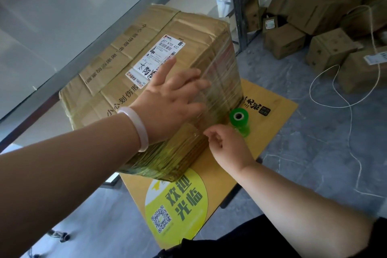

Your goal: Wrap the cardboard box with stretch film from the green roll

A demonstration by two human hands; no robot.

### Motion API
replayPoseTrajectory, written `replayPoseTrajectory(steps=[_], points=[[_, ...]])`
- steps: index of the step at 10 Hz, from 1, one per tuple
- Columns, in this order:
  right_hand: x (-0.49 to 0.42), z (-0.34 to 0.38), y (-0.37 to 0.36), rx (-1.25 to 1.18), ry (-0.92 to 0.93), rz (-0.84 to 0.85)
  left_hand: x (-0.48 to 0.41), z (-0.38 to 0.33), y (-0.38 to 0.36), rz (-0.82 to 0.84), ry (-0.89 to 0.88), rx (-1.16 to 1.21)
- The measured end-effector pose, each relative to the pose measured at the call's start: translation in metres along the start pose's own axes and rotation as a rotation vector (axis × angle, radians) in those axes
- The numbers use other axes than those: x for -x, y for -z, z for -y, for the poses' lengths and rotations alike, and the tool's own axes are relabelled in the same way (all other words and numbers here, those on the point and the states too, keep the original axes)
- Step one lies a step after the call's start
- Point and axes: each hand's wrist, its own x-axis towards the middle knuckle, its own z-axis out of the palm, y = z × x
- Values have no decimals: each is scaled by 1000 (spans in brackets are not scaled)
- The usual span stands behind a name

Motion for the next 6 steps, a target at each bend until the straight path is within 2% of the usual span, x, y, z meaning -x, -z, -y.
replayPoseTrajectory(steps=[1, 2, 3, 5, 6], points=[[3, 5, -1, 217, 185, 79, 15, -12, 1, 62, -200, 16], [-4, 10, 4, 241, 180, 150, 29, -21, -3, 274, -236, -109], [-13, 16, 15, 246, 86, 247, 28, -18, 1, 326, -141, -147], [-21, 44, 49, 395, 150, 414, 31, -7, 23, 243, 78, -9], [-33, 81, 75, 376, 257, 505, 44, -4, 33, 170, 324, 73]])
